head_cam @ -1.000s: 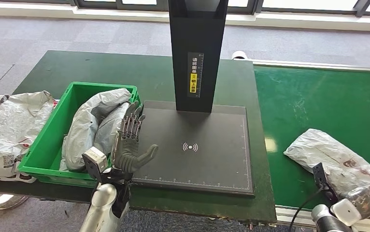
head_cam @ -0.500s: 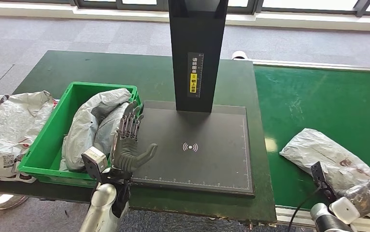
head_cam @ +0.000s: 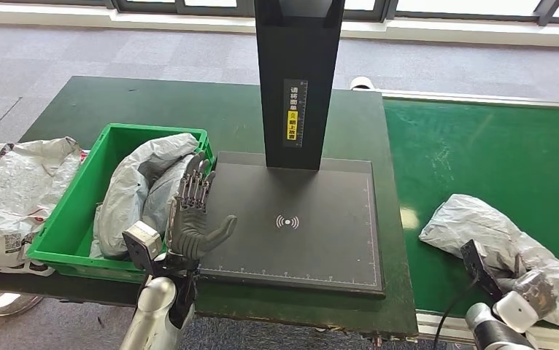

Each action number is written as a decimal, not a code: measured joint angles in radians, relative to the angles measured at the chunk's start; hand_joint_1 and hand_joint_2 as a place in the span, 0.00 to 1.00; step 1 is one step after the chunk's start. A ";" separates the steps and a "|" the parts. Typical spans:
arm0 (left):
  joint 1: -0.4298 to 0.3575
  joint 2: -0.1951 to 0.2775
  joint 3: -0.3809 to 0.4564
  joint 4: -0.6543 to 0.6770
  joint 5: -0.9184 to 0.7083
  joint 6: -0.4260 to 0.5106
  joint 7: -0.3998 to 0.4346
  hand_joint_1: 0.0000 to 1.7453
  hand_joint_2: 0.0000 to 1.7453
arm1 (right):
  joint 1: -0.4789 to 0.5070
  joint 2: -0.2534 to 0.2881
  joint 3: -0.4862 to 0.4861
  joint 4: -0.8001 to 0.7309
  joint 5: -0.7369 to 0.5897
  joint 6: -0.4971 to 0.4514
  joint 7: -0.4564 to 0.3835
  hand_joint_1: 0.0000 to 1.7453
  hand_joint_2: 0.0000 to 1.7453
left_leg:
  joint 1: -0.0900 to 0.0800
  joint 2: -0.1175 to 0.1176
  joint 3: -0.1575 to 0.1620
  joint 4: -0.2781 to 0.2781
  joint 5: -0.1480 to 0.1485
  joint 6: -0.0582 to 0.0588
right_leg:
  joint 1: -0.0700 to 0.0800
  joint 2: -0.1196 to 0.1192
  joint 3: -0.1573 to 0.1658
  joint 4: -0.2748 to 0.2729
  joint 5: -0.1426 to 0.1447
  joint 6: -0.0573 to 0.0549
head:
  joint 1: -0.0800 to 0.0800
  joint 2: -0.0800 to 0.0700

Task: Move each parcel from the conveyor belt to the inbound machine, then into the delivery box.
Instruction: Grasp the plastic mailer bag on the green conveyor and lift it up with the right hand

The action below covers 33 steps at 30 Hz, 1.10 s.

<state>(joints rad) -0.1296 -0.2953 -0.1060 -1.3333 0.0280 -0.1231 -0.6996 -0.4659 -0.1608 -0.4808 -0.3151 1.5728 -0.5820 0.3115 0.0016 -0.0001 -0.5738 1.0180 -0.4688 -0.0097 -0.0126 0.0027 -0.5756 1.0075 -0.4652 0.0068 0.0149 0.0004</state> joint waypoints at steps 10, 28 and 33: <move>0.000 0.000 0.000 -0.002 0.000 0.016 0.000 0.00 1.00 | 0.006 0.017 0.020 -0.027 0.000 -0.090 -0.084 1.00 1.00 | 0.000 0.000 0.000 0.000 0.000 0.000 | 0.000 0.000 0.000 0.000 0.000 0.000 | 0.000 0.000; 0.005 0.000 0.002 -0.025 -0.022 0.042 0.000 0.00 1.00 | 0.209 0.238 0.065 -0.681 -0.109 -0.120 -0.514 0.97 1.00 | 0.001 -0.003 -0.002 0.000 0.000 0.000 | 0.001 -0.003 0.000 0.000 0.000 0.000 | 0.000 0.000; 0.011 0.002 0.003 -0.043 -0.038 0.062 0.000 0.00 1.00 | 0.279 0.386 0.077 -0.914 -0.265 -0.120 -0.842 0.98 1.00 | 0.001 -0.004 -0.001 -0.001 0.000 -0.001 | 0.003 -0.004 -0.001 0.000 -0.002 -0.002 | 0.000 0.000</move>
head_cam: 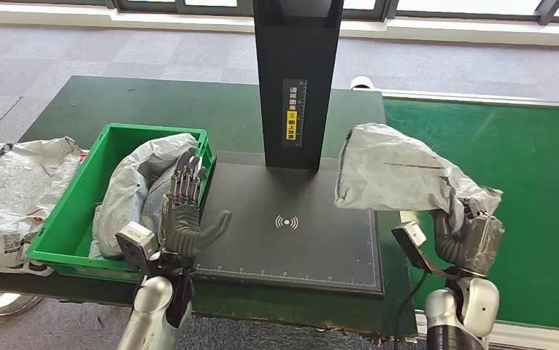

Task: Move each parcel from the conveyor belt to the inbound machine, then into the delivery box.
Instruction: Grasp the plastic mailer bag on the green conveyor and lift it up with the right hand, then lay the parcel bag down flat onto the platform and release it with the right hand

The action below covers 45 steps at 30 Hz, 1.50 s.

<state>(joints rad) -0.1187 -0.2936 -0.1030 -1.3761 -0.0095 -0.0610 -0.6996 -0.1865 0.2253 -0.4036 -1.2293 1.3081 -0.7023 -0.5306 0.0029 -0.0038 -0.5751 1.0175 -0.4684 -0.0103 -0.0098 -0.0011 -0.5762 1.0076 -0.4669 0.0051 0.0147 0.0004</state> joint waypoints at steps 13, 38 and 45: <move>0.010 0.003 0.000 0.010 -0.008 0.022 0.000 0.00 1.00 | 0.123 0.099 0.189 -0.340 -0.014 0.001 0.060 1.00 1.00 | 0.000 0.000 0.000 0.000 0.000 0.000 | -0.001 0.000 0.000 0.000 0.000 0.000 | 0.000 0.000; 0.026 0.007 -0.021 0.010 0.000 0.048 0.000 0.00 1.00 | 0.126 0.097 0.337 -0.101 0.119 0.003 0.184 0.65 1.00 | 0.000 0.000 0.000 0.000 0.000 0.000 | -0.001 0.000 0.000 0.000 0.000 0.000 | 0.000 0.000; 0.028 0.007 -0.021 0.010 -0.005 0.040 0.000 0.00 1.00 | 0.117 0.095 0.336 -0.040 0.116 0.003 0.202 0.66 1.00 | 0.000 0.000 0.000 0.000 0.000 0.000 | -0.001 0.000 0.000 0.000 0.000 0.000 | 0.000 0.000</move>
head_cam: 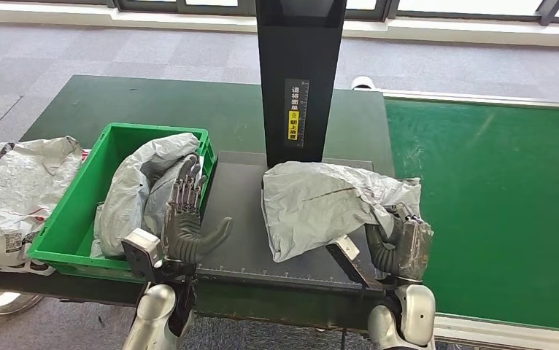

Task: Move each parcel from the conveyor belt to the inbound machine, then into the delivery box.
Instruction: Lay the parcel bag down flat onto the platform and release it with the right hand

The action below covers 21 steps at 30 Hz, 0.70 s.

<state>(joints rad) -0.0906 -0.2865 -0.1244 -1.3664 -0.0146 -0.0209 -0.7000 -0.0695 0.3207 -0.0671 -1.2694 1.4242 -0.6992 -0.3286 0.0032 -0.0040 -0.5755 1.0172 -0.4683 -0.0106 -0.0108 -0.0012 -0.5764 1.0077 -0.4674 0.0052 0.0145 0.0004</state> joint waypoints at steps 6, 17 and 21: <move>0.000 0.000 0.000 0.000 -0.004 0.000 0.000 0.00 1.00 | -0.015 -0.002 -0.002 0.042 -0.006 0.000 0.012 0.18 1.00 | 0.000 0.000 0.000 0.000 0.000 0.000 | 0.000 0.000 0.000 0.000 0.000 0.000 | 0.000 0.000; -0.003 0.001 -0.001 0.007 0.014 0.011 0.000 0.00 1.00 | -0.055 -0.021 -0.002 0.151 -0.039 0.000 0.123 0.00 1.00 | 0.000 0.001 0.000 0.000 0.000 0.000 | 0.000 0.001 0.000 0.000 0.000 0.000 | 0.000 0.000; -0.003 0.001 -0.001 0.010 0.014 0.010 0.000 0.00 1.00 | -0.067 -0.027 -0.002 0.206 -0.030 -0.001 0.127 0.00 1.00 | 0.000 0.001 0.000 0.000 0.000 0.000 | 0.000 0.002 -0.001 0.000 0.000 0.000 | 0.000 0.000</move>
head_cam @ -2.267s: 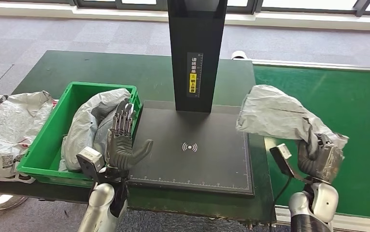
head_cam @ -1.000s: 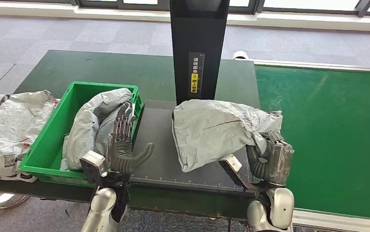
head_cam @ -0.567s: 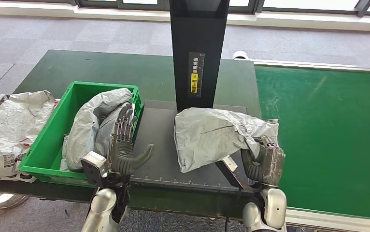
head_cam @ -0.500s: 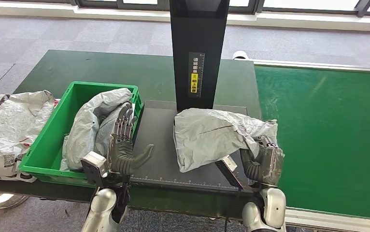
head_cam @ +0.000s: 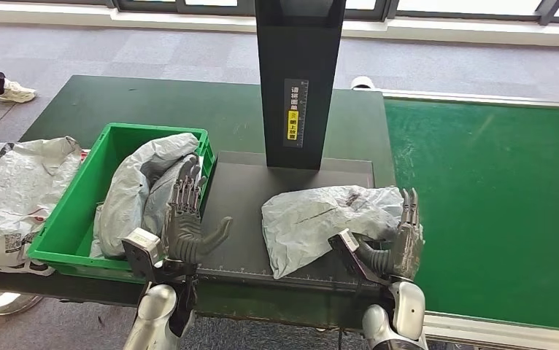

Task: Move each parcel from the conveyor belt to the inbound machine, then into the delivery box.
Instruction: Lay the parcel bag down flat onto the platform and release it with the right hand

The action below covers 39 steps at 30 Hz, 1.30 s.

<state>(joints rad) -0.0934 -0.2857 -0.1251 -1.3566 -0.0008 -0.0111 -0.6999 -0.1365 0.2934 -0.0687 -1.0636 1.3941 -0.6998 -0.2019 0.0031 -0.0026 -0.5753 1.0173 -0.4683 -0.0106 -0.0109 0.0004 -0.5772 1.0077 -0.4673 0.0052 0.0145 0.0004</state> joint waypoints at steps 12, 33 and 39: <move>0.002 0.000 0.000 -0.010 -0.008 0.000 0.000 0.00 1.00 | -0.053 -0.012 0.000 0.164 -0.059 0.002 0.014 0.00 1.00 | 0.000 0.000 0.000 0.000 0.000 0.000 | 0.000 0.000 0.000 0.000 0.000 0.000 | 0.000 0.000; 0.014 0.002 0.000 -0.029 -0.010 0.023 0.000 0.00 1.00 | -0.012 -0.020 0.000 0.051 -0.662 0.022 -0.374 0.00 1.00 | 0.000 0.000 0.000 0.000 0.000 0.000 | 0.000 0.000 0.000 0.000 0.000 0.000 | 0.000 0.000; 0.014 0.002 0.000 -0.028 -0.011 0.023 0.000 0.00 1.00 | -0.012 -0.024 0.000 0.047 -0.691 0.031 -0.388 0.00 1.00 | 0.000 0.000 0.000 0.000 0.000 0.000 | 0.000 0.000 0.000 0.000 0.000 0.000 | 0.000 0.000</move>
<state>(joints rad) -0.0792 -0.2842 -0.1251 -1.3850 -0.0114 0.0122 -0.7000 -0.1489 0.2698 -0.0683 -1.0162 0.7027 -0.6689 -0.5902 0.0031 -0.0024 -0.5754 1.0173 -0.4683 -0.0106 -0.0109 0.0004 -0.5770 1.0077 -0.4672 0.0052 0.0145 0.0004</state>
